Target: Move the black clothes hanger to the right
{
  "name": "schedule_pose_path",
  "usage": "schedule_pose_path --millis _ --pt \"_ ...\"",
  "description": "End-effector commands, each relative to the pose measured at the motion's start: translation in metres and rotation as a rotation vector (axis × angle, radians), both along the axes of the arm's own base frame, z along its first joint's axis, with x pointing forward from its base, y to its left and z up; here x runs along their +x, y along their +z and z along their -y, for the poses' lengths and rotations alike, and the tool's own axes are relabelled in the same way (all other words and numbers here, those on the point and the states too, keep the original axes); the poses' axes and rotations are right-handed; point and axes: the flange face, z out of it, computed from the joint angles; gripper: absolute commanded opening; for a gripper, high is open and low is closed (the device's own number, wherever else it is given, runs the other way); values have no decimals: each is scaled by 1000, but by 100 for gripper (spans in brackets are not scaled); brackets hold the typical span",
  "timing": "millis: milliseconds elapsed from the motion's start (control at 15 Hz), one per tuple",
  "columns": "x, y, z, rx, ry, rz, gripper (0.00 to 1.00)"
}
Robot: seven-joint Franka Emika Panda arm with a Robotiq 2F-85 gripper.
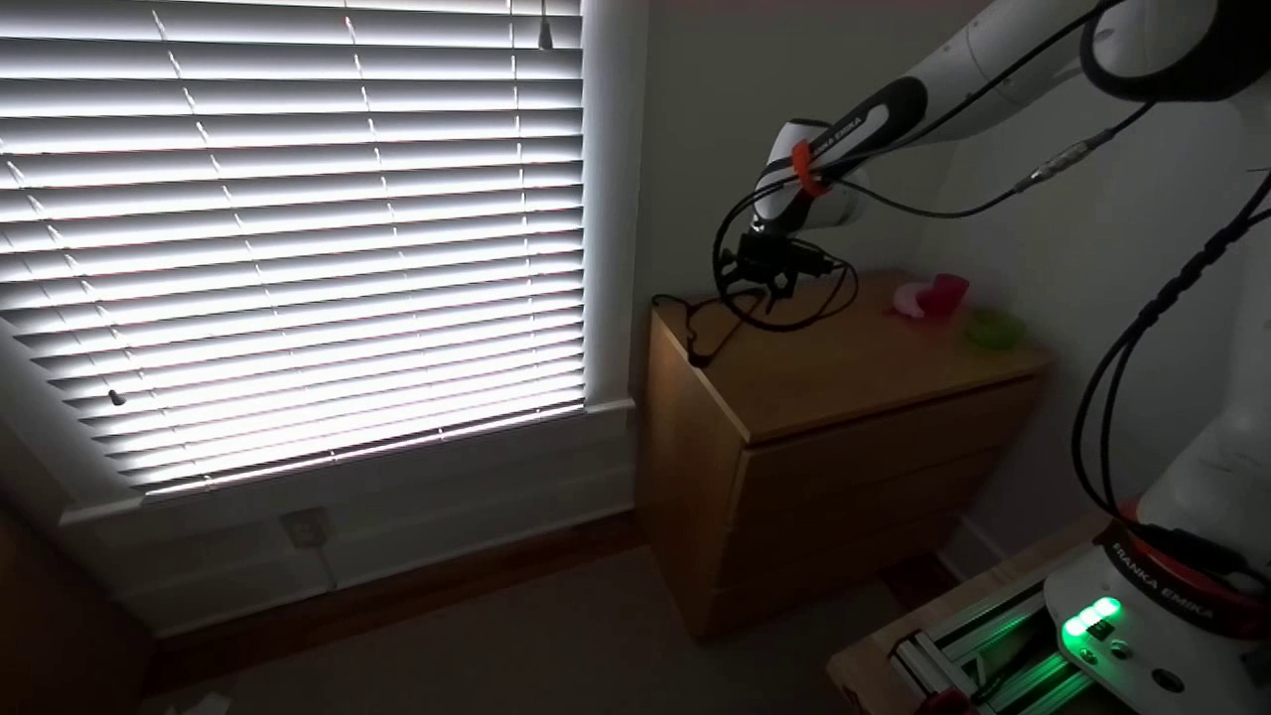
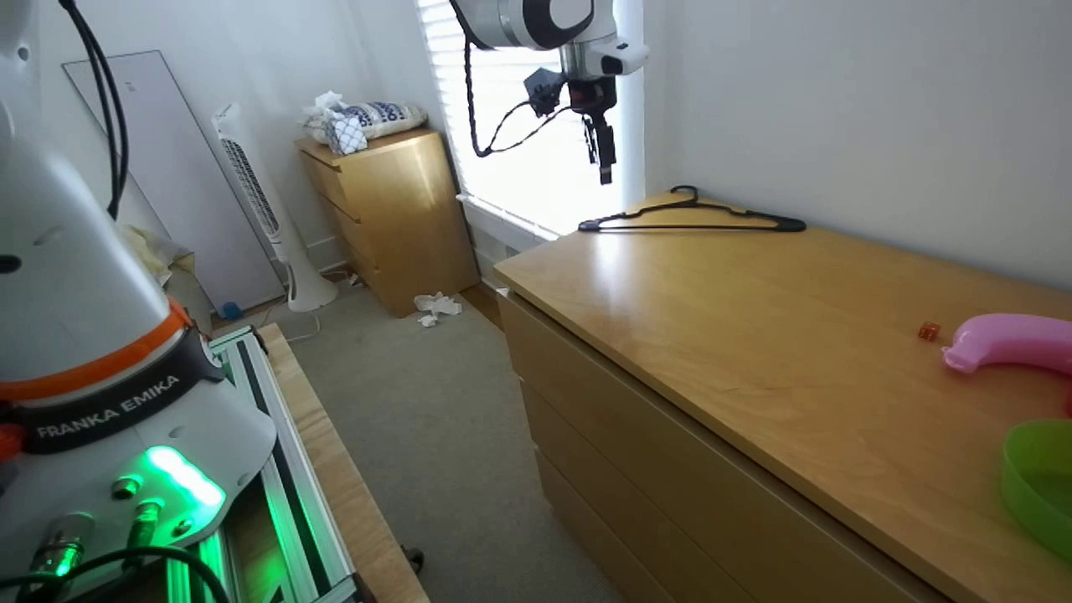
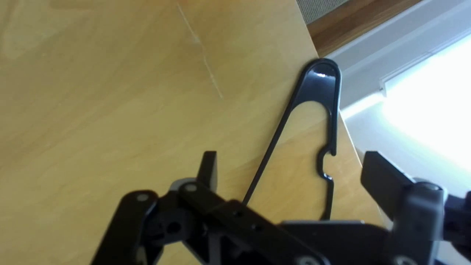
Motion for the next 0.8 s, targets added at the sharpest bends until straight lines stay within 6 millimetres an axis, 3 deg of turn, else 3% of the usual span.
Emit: schedule_pose_path --millis 0,333,733 --pt "27 -38 -22 -44 21 -18 100" --pt "54 -68 -40 -67 23 -31 100" --pt "64 -89 -63 -89 17 -87 100"
